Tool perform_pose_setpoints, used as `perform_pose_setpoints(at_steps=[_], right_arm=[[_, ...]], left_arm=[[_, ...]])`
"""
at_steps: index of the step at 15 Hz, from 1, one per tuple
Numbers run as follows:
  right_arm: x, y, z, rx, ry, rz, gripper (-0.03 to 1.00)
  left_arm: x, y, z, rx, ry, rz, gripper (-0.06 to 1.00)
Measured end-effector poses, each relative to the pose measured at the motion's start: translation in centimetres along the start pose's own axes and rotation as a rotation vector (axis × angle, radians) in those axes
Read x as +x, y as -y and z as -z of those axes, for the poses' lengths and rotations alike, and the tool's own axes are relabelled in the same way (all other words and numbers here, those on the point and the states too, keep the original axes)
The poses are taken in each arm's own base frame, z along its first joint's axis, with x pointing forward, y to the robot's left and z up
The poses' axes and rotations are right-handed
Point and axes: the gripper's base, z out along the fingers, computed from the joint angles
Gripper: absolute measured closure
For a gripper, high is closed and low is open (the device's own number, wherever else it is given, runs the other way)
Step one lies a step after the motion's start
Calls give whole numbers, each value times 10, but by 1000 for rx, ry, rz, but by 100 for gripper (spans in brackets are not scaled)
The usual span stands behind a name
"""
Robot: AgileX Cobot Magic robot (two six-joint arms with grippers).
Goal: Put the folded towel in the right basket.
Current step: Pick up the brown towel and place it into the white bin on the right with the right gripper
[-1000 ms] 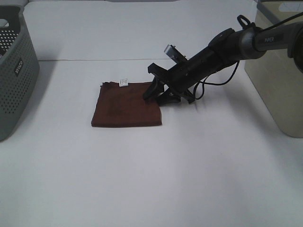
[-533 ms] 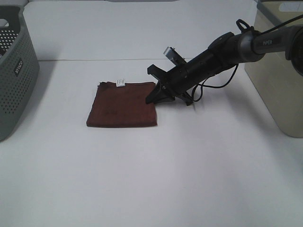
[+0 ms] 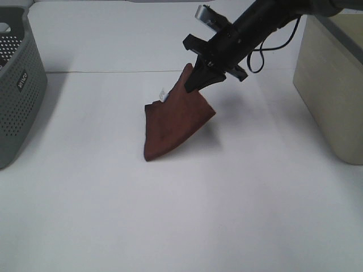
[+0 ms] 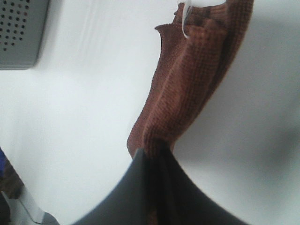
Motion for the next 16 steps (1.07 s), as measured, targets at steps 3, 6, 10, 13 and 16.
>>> perform_pose_setpoints(at_steps=[3,6,10,13,16], right_arm=[[-16,-18,42,164,49,87,94],[-25,-26,77,344,126,127,94],[-20,-35,152,516,248,158,94],[-7,-27,222,573,375,110,94],[10,-11,275,631,456,86,94]], left_arm=[[0,0,0,0,0,0,6],[0,0,0,0,0,0,6],[0,0,0,0,0,0,6],[0,0,0,0,0,0,6],[0,0,0,0,0,0,6]])
